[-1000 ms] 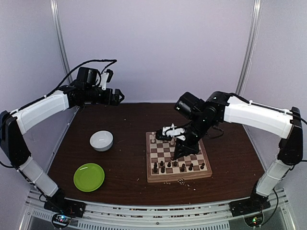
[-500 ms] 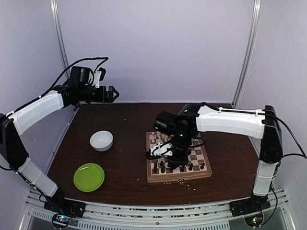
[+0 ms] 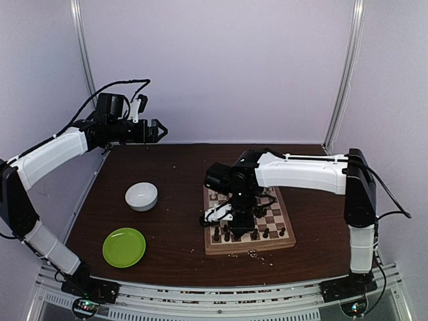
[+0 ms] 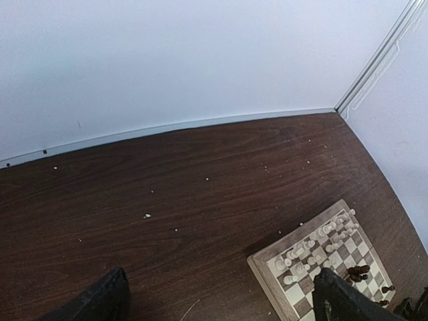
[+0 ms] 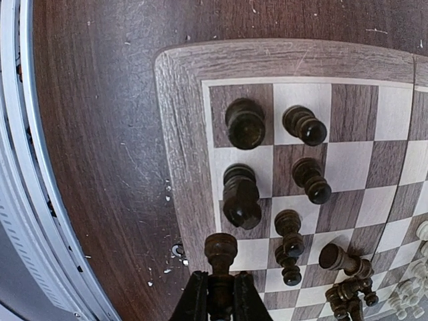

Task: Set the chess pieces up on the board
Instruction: Place the bishop on f8.

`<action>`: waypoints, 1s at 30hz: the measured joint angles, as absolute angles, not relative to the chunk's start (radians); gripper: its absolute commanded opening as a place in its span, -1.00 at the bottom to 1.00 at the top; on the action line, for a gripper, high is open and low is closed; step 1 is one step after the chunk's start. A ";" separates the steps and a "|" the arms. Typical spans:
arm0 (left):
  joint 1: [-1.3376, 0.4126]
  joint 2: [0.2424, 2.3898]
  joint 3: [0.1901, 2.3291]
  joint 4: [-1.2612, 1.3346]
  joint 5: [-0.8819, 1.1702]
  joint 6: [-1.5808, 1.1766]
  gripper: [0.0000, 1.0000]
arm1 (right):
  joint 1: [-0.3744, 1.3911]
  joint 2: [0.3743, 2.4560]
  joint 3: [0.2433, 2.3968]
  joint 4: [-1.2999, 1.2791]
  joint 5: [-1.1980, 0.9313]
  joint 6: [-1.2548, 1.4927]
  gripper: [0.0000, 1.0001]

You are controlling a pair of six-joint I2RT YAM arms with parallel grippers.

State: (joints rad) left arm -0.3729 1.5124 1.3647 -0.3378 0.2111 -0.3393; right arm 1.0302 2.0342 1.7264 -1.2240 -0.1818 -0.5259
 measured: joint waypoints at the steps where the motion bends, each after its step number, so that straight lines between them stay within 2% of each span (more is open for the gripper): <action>1: -0.373 1.512 1.365 -0.337 0.213 -0.339 0.94 | 1.030 2.039 1.731 -1.224 -0.179 -0.525 -0.86; 18: -0.373 1.512 1.363 -0.337 0.236 -0.350 0.91 | 1.030 2.095 1.744 -1.220 -0.127 -0.525 -0.80; 22: -0.373 1.512 1.363 -0.337 0.244 -0.351 0.90 | 1.030 2.103 1.744 -1.213 -0.116 -0.524 -0.72; 30: -0.373 1.512 1.363 -0.336 0.252 -0.351 0.90 | 1.030 2.104 1.744 -1.207 -0.115 -0.517 -0.40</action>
State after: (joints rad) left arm -0.3729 1.5124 1.3632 -0.3363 0.2516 -0.3511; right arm 1.0298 2.1044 1.7443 -1.2072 -0.1150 -0.5175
